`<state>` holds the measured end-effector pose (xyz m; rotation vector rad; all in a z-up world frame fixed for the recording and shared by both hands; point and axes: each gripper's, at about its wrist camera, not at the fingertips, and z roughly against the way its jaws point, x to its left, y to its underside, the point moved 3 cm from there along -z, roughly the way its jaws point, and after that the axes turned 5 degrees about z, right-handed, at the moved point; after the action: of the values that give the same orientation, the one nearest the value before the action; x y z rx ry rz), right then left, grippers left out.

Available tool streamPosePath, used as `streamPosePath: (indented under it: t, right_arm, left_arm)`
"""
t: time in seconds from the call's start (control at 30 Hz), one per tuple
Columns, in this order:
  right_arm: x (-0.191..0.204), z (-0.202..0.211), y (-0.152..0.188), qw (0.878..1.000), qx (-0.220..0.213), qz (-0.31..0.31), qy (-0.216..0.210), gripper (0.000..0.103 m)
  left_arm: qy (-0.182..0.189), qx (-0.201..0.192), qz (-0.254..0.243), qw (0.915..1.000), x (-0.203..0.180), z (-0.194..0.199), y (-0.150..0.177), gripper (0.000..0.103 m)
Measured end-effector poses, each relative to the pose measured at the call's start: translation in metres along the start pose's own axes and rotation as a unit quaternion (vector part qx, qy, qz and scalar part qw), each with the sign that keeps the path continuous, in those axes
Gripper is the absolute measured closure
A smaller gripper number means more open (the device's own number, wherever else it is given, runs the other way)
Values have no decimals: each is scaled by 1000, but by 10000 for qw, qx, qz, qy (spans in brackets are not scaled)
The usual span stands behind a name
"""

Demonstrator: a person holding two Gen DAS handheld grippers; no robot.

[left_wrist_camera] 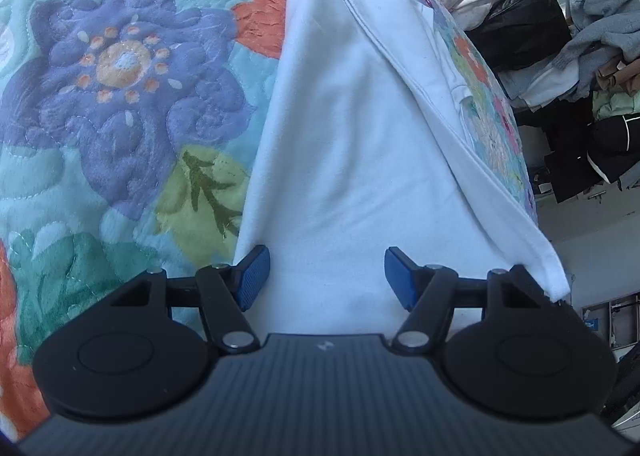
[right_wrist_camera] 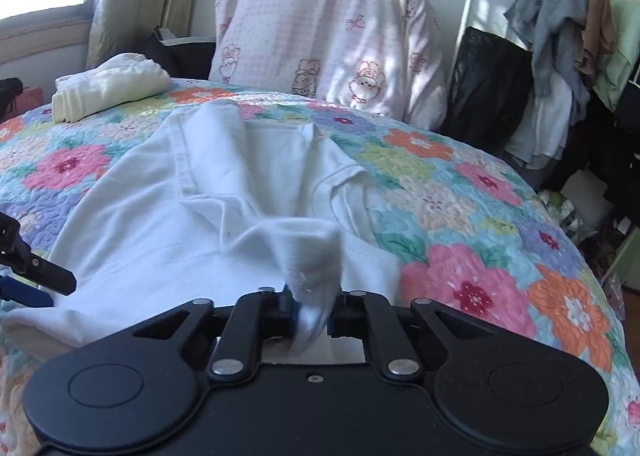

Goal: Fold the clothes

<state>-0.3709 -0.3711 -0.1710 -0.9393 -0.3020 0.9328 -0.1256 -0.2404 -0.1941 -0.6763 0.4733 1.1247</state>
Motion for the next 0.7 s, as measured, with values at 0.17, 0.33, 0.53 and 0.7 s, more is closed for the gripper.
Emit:
streamPosePath:
  t: [0.17,0.33,0.53,0.7]
  right_arm:
    - [-20,-14,28,9938,336,-978,-403,92]
    - [-12,16,6,9978,4,-625,-224,95]
    - [9,11,26,9984,503,211,142,95]
    - [5,20,19,9987,277,172,401,94]
  left_arm:
    - [-42,-53,-150,9999,-4,2,3,40]
    - [-110,-64,-292,9995,-5,6,4,40]
    - [-238,-70,-443,9987,-8,8,5,40]
    - [-288,-30,-495,9984,-8,8,5,40]
